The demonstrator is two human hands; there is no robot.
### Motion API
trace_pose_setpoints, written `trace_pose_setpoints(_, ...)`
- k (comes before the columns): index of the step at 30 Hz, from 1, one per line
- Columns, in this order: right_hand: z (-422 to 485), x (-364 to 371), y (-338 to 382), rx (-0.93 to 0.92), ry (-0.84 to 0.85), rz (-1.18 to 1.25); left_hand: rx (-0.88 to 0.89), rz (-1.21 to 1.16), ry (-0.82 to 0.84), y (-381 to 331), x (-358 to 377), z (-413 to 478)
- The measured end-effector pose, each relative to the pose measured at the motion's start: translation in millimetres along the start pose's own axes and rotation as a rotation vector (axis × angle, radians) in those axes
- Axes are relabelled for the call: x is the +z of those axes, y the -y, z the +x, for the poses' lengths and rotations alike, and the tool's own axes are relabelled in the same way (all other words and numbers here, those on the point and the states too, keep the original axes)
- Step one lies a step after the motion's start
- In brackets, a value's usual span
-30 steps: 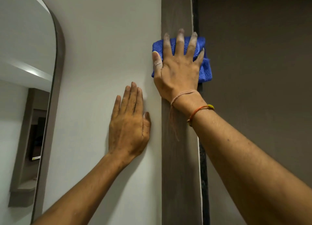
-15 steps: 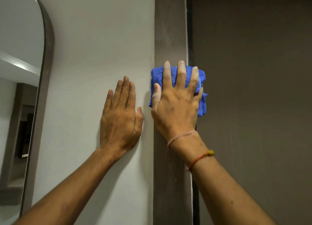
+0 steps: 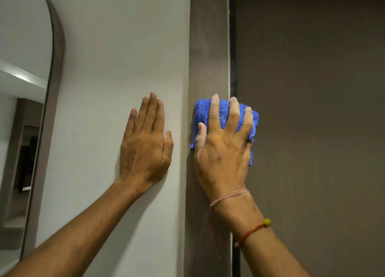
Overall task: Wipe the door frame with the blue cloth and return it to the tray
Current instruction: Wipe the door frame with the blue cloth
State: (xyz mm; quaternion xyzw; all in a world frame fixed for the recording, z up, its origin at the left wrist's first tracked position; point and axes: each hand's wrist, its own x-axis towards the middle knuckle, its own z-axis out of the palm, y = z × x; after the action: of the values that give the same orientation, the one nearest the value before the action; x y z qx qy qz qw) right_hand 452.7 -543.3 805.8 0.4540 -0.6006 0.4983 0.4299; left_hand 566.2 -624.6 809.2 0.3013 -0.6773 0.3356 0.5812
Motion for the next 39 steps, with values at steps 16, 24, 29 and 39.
trace_pose_setpoints(16, 130.7, -12.6, 27.0, -0.082, -0.094, -0.068, 0.000, 0.012, 0.011, 0.1, 1.8, 3.3)
trace_pose_setpoints(24, 33.2, 5.0, 16.4, -0.159, -0.067, -0.121, 0.022, -0.004, 0.006, -5.8, 3.9, 30.4)
trace_pose_setpoints(29, 91.0, -3.6, 24.7, -0.208, -0.068, -0.129, 0.031, -0.012, 0.001, -6.3, 4.7, 36.6)
trace_pose_setpoints(39, -26.4, 9.7, -5.8, -0.116, -0.088, -0.063, 0.025, -0.023, -0.001, -6.4, 2.5, 35.2)
